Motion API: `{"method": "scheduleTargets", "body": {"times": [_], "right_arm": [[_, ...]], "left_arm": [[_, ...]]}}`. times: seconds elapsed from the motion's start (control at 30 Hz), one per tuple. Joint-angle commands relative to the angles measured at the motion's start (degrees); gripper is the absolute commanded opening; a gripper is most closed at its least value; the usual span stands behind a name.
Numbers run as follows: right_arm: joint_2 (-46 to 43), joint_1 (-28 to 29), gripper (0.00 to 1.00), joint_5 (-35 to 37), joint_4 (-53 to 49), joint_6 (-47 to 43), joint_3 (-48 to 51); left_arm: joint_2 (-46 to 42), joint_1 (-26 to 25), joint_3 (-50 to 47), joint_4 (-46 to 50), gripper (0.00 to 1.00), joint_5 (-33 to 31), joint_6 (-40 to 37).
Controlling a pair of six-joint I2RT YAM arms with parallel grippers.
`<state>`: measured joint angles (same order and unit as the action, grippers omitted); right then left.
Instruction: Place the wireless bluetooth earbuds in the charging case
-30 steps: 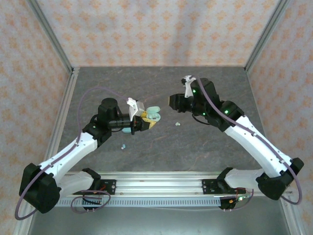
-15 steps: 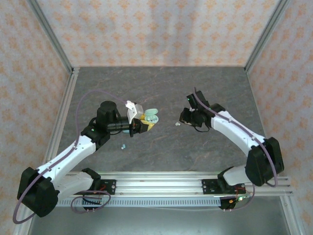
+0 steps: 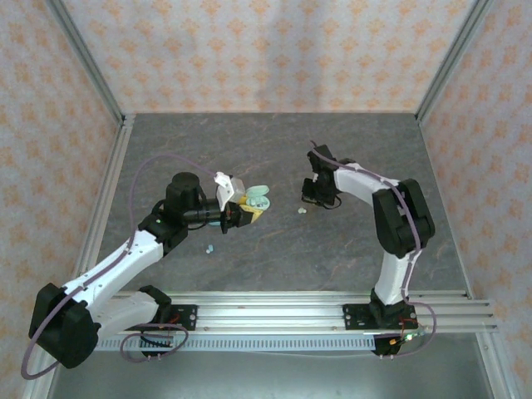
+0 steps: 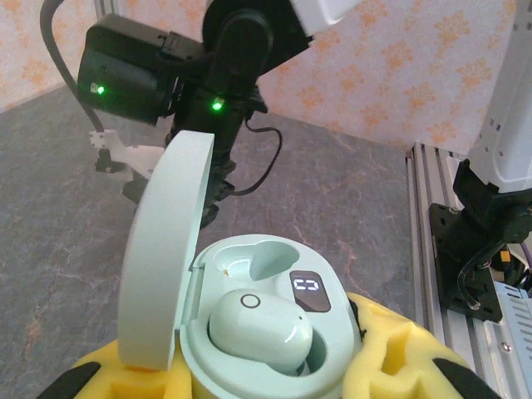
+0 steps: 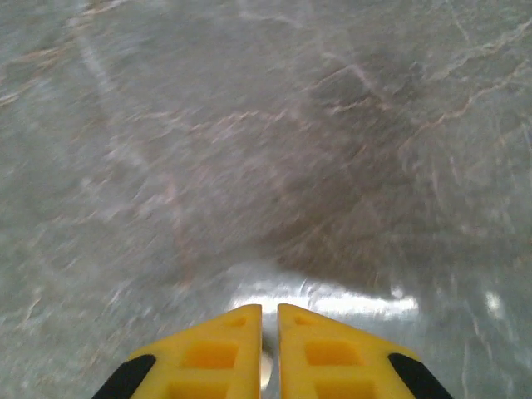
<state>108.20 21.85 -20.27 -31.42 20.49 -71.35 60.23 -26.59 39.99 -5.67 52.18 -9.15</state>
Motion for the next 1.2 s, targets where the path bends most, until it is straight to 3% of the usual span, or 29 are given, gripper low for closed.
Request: {"method": "scheduleTargets", "body": {"times": [0.0, 0.23, 0.57, 1.17], "right_arm": [[3.7, -1.3, 0.12, -3.7, 2.2, -0.3, -1.4], [4.7, -1.5, 0.07, -8.0, 3.5, 0.0, 1.8], [-2.6, -1.3, 0.05, -10.1, 5.0, 1.9, 10.5], [-9.7, 2.1, 0.04, -12.3, 3.6, 4.4, 13.3]], "left_arm": [[-1.4, -0.4, -0.7, 0.3, 0.09, -1.0, -0.9], [-2.4, -0.5, -1.0, 1.0, 0.09, -2.1, -0.9], [-2.6, -0.7, -1.5, 0.0, 0.09, -2.3, -0.3], [-4.6, -1.0, -2.8, -0.1, 0.09, -2.7, -0.2]]}}
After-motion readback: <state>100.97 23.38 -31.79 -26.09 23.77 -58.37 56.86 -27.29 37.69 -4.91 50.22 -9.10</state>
